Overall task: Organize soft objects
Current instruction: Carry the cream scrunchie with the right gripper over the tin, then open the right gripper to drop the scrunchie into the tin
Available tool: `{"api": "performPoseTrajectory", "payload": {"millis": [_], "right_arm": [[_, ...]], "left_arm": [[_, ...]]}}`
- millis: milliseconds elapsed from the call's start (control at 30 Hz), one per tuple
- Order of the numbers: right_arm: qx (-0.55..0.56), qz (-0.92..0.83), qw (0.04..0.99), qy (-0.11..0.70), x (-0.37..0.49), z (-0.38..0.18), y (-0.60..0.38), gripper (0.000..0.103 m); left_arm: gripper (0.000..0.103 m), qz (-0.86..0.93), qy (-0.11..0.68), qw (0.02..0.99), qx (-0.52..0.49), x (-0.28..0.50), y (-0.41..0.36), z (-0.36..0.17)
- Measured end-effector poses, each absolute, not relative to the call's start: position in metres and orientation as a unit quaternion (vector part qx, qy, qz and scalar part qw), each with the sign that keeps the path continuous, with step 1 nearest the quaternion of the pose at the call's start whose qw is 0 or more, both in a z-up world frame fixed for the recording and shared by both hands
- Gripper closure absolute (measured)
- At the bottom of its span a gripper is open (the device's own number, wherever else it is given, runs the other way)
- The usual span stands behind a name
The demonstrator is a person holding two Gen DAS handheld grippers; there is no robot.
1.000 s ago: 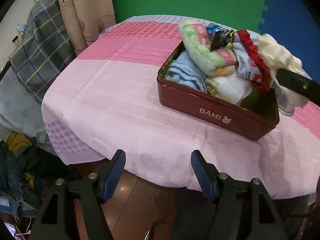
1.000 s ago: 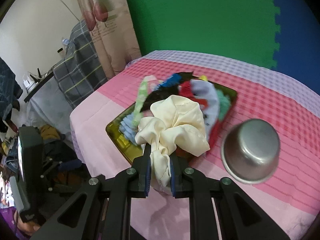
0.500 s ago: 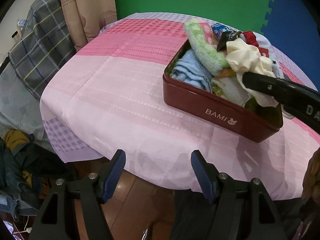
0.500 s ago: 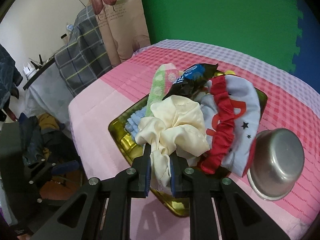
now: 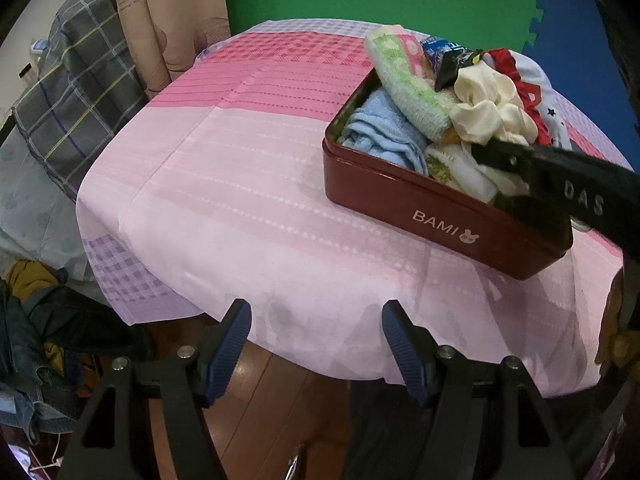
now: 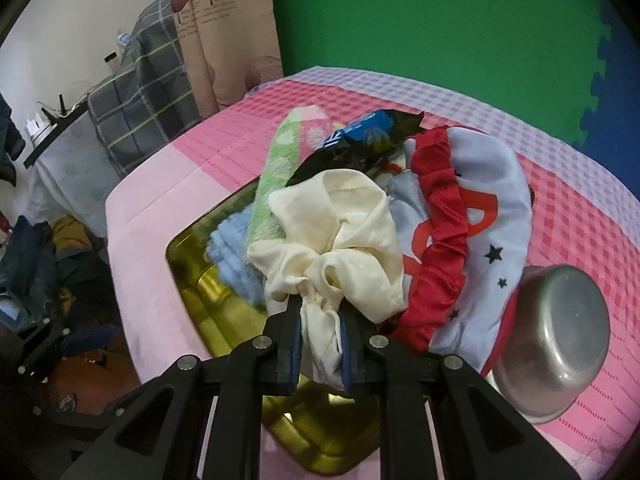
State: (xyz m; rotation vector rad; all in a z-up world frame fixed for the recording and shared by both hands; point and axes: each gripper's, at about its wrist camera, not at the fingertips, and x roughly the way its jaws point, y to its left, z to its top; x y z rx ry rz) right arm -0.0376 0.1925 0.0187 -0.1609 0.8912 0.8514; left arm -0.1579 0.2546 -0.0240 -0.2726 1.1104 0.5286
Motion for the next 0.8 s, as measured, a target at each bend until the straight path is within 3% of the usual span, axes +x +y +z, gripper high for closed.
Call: {"api": "performPoseTrajectory", "payload": {"millis": [800], "right_arm": [[-0.098,0.419,0.808,0.403,-0.07,0.017,0.195,0.084]], "left_arm": [[0.033,0.23,0.509,0.82,-0.126,-0.159,0.249,-0.024]]}}
